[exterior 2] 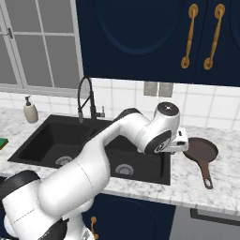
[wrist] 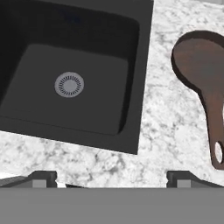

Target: Pick the pan and sponge and place them into the sink. Then turn on the water.

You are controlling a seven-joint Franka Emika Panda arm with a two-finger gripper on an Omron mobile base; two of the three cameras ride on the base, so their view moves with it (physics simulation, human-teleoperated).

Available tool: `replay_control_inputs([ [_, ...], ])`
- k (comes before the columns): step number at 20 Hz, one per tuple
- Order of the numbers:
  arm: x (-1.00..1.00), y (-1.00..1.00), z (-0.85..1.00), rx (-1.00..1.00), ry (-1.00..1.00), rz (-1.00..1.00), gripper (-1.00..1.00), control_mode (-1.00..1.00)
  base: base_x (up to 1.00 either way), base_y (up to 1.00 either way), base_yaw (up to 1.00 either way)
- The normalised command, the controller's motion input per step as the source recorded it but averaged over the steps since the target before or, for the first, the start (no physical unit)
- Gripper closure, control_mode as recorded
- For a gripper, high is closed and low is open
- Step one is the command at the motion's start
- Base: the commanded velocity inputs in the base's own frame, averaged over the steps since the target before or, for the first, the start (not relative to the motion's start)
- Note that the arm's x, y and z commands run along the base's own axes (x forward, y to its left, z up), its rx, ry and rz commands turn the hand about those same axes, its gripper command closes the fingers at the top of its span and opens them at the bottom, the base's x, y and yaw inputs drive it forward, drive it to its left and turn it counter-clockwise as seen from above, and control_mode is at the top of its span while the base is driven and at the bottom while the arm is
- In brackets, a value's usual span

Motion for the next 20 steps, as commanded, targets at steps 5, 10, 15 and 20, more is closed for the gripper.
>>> replay_control_inputs([
  [5,0.0,-0.65,-0.39,-0.03,0.1,0.0,-1.0,-1.0,0.0,0.0,0.0],
  [10,0.06,-0.59,-0.37,0.0,0.1,0.0,-1.0,-1.0,0.0,0.0,0.0],
  [15,0.15,-0.52,-0.28,0.0,0.04,0.0,-1.0,-1.0,0.0,0.0,0.0],
  [20,0.15,-0.5,-0.22,0.0,0.01,0.0,-1.0,-1.0,0.0,0.0,0.0],
])
